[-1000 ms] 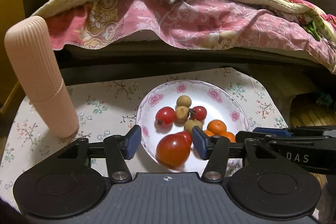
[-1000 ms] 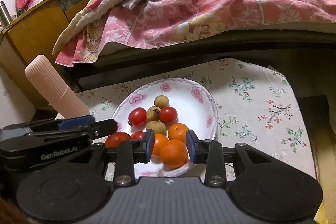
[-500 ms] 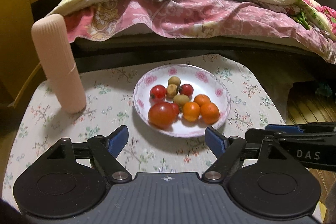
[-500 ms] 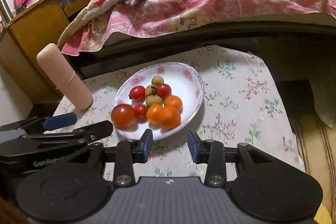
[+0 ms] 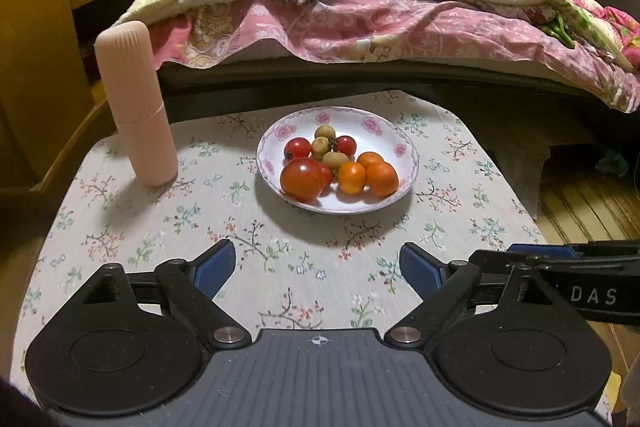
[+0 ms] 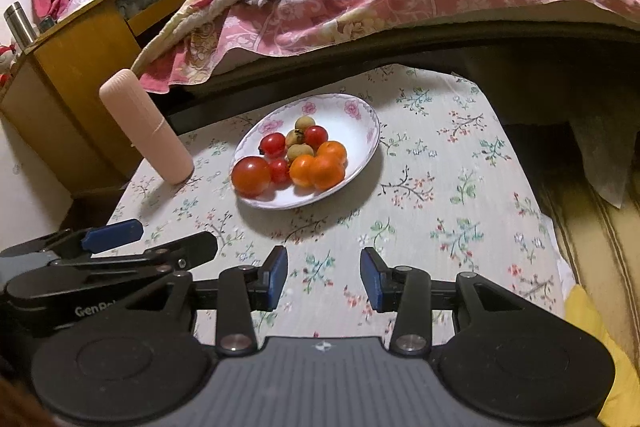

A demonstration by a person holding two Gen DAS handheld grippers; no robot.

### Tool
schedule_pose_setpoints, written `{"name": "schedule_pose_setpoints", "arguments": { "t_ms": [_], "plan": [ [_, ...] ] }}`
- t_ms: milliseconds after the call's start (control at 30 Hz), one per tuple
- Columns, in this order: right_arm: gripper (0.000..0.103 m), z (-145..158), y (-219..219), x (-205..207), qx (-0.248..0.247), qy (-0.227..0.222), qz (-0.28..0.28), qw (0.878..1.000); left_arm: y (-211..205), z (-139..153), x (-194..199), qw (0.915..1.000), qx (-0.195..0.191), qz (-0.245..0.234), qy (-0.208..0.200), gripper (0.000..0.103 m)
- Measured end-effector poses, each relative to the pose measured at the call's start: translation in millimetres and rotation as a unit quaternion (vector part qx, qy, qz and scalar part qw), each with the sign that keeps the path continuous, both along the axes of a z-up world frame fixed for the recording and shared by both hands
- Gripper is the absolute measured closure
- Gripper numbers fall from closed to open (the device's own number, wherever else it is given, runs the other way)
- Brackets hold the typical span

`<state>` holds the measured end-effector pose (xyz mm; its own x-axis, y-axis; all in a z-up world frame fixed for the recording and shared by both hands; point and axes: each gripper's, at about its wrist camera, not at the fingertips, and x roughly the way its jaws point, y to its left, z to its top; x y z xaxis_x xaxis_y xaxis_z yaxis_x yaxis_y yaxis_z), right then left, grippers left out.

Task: Organize fruits

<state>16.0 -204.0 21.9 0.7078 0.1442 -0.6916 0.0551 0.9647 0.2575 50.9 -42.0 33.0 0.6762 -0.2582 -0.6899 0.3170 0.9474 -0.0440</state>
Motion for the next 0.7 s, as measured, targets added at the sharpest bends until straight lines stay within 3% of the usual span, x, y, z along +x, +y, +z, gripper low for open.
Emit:
{"name": "schedule_pose_setpoints", "arguments": {
  "t_ms": [100, 200, 500, 700],
  "plan": [
    [0.061, -1, 3, -9, 0.002, 0.002, 0.001, 1.000, 2, 2, -9, 1.0000, 0.002, -0.001, -0.008, 0.008],
    [0.061, -2, 6, -18, 0.003, 0.003, 0.003, 1.000, 4, 5, -17, 0.9999, 0.001, 0.003, -0.016, 0.000],
    [0.060, 0, 9, -40, 0.007, -0.001, -0.002, 1.000, 4, 10, -37, 0.9990, 0.027, 0.002, -0.035, 0.000],
    [0.060, 2, 11, -53, 0.009, -0.005, -0.006, 1.000, 10, 10, -48, 0.9994, 0.016, 0.006, -0.029, 0.000]
  ]
}}
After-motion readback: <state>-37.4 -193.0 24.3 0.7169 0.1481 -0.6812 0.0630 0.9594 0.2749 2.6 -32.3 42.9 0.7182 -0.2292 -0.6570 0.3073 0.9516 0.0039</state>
